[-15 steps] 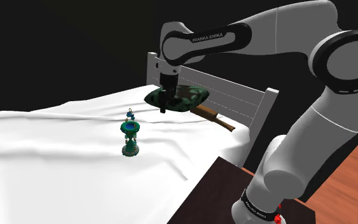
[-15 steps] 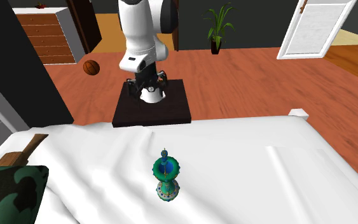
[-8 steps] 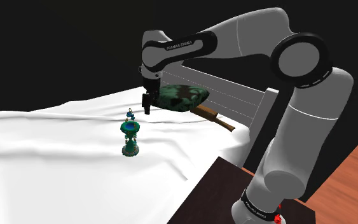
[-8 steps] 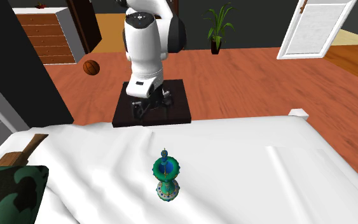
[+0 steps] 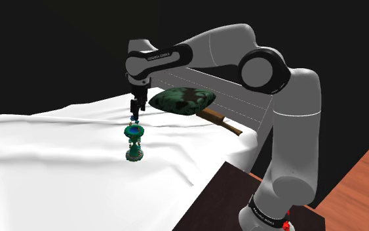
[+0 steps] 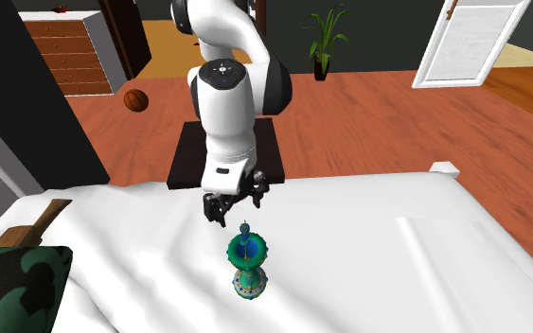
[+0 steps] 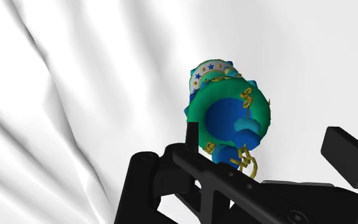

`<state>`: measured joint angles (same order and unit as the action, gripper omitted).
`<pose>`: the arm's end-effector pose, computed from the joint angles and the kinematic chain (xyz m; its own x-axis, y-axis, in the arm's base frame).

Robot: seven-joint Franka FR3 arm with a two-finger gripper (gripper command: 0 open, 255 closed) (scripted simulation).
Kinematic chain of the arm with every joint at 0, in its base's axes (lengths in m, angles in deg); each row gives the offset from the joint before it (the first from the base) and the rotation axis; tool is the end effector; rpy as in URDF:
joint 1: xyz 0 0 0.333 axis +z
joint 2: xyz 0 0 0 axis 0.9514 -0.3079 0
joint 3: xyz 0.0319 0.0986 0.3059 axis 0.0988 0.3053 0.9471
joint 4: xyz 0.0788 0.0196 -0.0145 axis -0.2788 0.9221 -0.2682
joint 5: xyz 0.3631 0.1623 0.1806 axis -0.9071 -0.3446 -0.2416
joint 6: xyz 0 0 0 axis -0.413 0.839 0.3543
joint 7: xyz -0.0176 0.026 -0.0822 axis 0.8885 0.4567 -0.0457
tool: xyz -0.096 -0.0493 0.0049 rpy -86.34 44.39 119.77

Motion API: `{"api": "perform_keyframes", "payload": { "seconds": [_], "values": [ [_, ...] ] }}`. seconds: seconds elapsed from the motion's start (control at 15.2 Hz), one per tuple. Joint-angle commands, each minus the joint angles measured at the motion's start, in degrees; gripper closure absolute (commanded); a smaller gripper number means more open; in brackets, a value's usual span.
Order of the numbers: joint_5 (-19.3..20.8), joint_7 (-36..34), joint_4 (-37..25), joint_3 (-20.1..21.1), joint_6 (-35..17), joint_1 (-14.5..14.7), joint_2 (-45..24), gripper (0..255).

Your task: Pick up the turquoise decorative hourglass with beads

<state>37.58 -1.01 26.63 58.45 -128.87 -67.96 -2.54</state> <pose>0.7026 0.0698 0.4033 0.8694 0.4936 -0.0237 0.4932 -0.8697 -0.0203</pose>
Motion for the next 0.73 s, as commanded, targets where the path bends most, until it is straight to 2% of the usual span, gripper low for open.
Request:
{"api": "perform_keyframes", "payload": {
  "seconds": [0.0, 0.4, 0.53, 0.59, 0.66],
  "values": [
    [0.16, -0.05, -1.90, 0.20, -0.34, 0.35, -2.12, 0],
    [0.21, -0.06, 0.95, 0.17, -4.72, 0.36, -3.66, 0],
    [0.21, -0.06, 0.96, 0.17, -4.72, 0.36, -3.65, 0],
    [0.21, -0.02, 0.85, 0.16, -4.71, 0.34, -3.74, 255],
    [0.21, -0.02, 0.94, 0.16, -4.75, 0.34, -3.69, 255]
  ]
}}
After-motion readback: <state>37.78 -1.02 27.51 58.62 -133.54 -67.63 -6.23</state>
